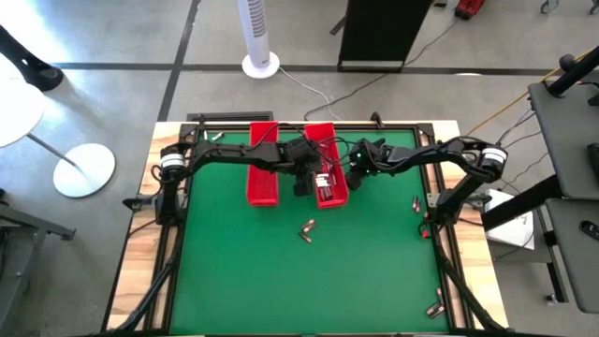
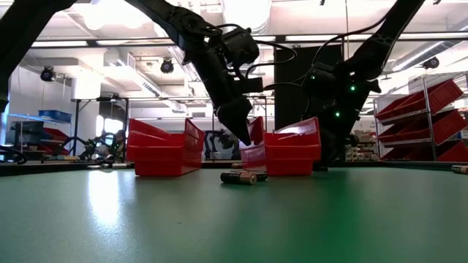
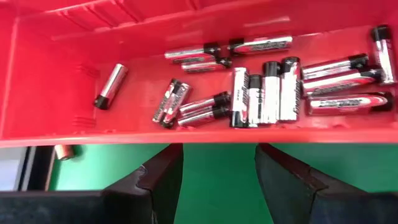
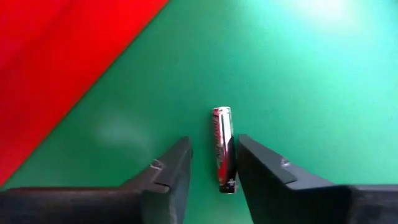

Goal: Sort batteries
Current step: Put the silver battery into the right red bin

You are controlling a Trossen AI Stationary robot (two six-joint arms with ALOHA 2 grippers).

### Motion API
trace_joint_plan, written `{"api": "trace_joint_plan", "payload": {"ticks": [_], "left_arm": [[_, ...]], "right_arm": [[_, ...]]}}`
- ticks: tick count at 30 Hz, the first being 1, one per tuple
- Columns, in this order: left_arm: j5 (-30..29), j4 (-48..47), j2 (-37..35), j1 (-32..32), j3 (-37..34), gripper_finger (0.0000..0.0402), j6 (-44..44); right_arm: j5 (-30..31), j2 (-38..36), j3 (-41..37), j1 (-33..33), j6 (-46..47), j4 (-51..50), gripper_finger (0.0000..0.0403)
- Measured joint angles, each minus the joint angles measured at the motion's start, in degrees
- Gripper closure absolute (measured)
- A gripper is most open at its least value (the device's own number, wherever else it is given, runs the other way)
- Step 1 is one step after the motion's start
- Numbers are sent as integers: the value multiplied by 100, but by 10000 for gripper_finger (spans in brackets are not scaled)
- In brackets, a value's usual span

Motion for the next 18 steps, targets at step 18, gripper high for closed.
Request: {"api": "trace_joint_plan", "payload": {"ticks": [18], "left_arm": [[-18,692,169,321,-7,222,-5]], "right_arm": [[64,-22,13,4,246,-591,377]]}}
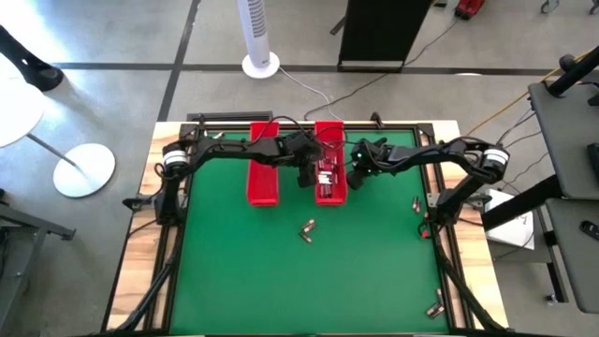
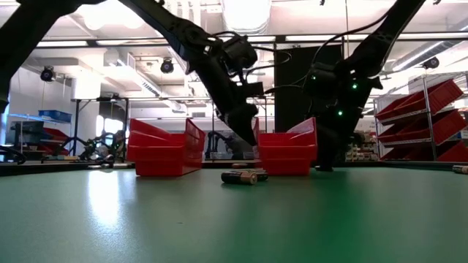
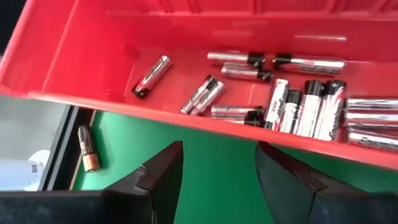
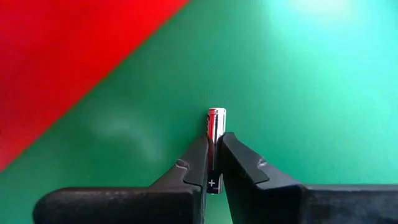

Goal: Sort batteries
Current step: Put the silver battery into the right red bin

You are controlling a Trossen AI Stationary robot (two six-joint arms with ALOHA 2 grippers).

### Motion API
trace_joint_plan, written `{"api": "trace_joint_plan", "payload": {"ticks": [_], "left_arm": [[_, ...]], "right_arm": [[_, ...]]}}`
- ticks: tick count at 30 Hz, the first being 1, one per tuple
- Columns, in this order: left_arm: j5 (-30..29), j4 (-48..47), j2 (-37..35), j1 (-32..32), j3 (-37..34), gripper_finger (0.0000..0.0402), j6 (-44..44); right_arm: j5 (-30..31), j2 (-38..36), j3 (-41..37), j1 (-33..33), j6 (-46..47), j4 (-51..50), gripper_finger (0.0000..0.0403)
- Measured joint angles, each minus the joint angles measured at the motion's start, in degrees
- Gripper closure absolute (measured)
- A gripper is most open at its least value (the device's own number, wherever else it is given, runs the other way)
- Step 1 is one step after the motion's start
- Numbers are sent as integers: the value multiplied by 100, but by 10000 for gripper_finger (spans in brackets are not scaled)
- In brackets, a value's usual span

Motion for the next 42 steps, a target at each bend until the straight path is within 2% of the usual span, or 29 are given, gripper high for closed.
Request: {"api": "trace_joint_plan", "payload": {"ticks": [13,17,26,34,42], "left_arm": [[118,93,203,21,15,222,-114],[643,-36,121,7,41,222,-113],[752,-614,38,-52,624,222,-103],[745,-1006,-352,-36,813,222,59],[848,-1371,-910,-19,727,222,74]], "right_arm": [[-438,-793,-42,0,277,-1358,376],[-555,-877,-44,0,360,-1654,376],[-818,-850,-17,26,479,-2094,376],[-894,-852,-16,32,630,-2892,376],[-1185,-884,-28,171,711,-2969,375]]}}
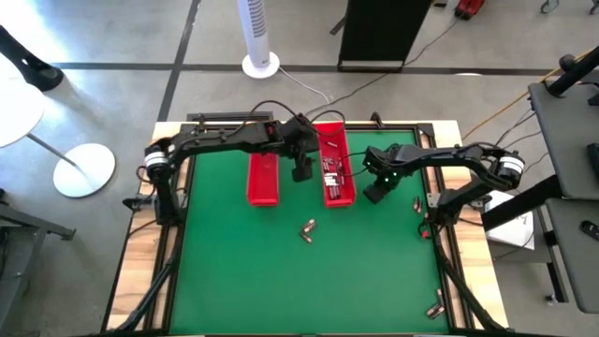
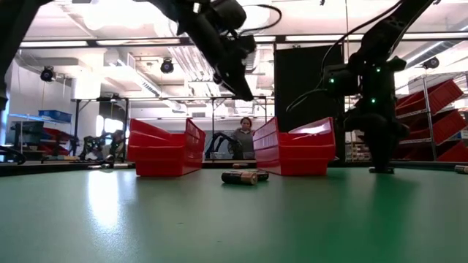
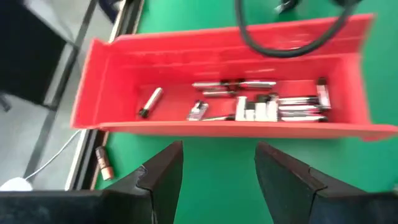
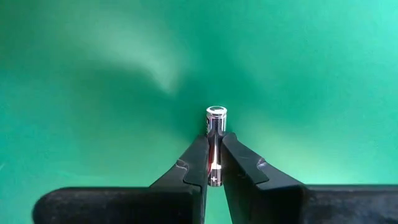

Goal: Sort batteries
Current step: Put the silver battery into the right red bin

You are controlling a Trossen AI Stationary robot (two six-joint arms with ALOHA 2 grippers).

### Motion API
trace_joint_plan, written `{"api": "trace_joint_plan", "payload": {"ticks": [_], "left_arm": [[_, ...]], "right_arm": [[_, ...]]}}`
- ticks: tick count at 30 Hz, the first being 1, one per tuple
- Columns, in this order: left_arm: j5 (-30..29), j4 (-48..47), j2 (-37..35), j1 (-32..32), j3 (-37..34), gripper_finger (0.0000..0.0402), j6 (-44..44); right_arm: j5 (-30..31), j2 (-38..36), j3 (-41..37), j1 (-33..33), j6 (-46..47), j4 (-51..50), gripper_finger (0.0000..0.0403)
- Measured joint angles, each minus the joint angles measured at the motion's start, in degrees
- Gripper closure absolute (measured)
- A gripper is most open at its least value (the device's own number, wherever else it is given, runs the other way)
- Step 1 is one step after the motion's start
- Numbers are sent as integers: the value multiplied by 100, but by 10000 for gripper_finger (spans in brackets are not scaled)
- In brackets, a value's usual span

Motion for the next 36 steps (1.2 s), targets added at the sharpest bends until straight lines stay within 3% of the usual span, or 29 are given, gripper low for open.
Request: {"api": "trace_joint_plan", "payload": {"ticks": [6,15,21,25,29,36], "left_arm": [[1149,500,-630,11,-777,222,10],[2128,2337,-2067,-75,-3114,222,-931],[2140,3520,-2746,-574,-4368,222,-1565],[1690,4197,-3005,-958,-4885,222,-1624],[1279,4184,-3164,-1169,-5063,222,-1571],[1247,4099,-3465,-1196,-5059,222,-1564]], "right_arm": [[-119,-209,-21,164,211,39,375],[-105,-406,-24,459,486,63,375],[-31,-613,217,586,629,-294,375],[404,-806,830,585,707,-905,375],[556,-790,1637,583,694,-1232,376],[547,-241,3117,583,416,-1254,376]]}}
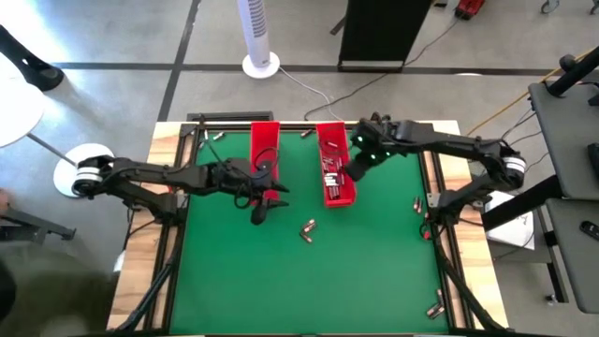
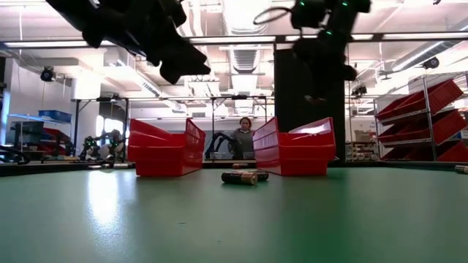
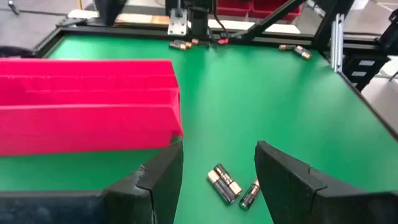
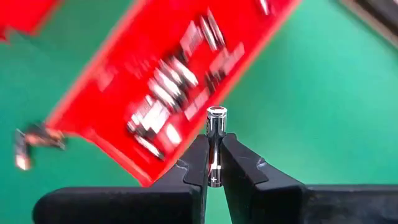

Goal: Sort batteries
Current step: Put the silver battery into the right red bin

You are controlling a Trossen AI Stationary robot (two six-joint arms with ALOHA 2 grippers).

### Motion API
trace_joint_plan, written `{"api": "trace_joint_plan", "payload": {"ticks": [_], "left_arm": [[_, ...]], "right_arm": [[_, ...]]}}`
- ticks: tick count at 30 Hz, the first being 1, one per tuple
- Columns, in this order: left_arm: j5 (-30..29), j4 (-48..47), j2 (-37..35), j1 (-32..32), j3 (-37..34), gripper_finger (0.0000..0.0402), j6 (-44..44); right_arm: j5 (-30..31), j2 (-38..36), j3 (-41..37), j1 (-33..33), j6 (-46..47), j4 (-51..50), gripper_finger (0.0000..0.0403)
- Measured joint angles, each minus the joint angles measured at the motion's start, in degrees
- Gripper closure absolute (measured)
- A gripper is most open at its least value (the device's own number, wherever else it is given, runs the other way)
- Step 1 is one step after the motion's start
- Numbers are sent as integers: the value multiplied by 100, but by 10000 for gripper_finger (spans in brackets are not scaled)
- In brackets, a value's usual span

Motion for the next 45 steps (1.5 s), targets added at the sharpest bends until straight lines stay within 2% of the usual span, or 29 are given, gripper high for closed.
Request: {"api": "trace_joint_plan", "payload": {"ticks": [6,16,23,27,31,39,45], "left_arm": [[1,-281,-196,-12,0,222,90],[-169,-311,-716,-321,0,222,193],[-873,-541,-938,-730,-2,222,377],[-968,-601,-1012,-750,-2,222,436],[-1055,-602,-1018,-750,-2,222,481],[-1057,-593,-1018,-750,-2,222,496],[-1059,-545,-1018,-750,0,222,478]], "right_arm": [[0,740,969,11,-311,35,376],[7,2475,1803,-192,-1231,48,376],[-9,3079,2091,-319,-3753,11,376],[-66,3126,2089,-384,-5229,-71,376],[-200,3134,2082,-433,-6153,36,376],[-203,3183,2076,-471,-6054,176,376],[-179,3491,2067,-528,-5906,293,376]]}}
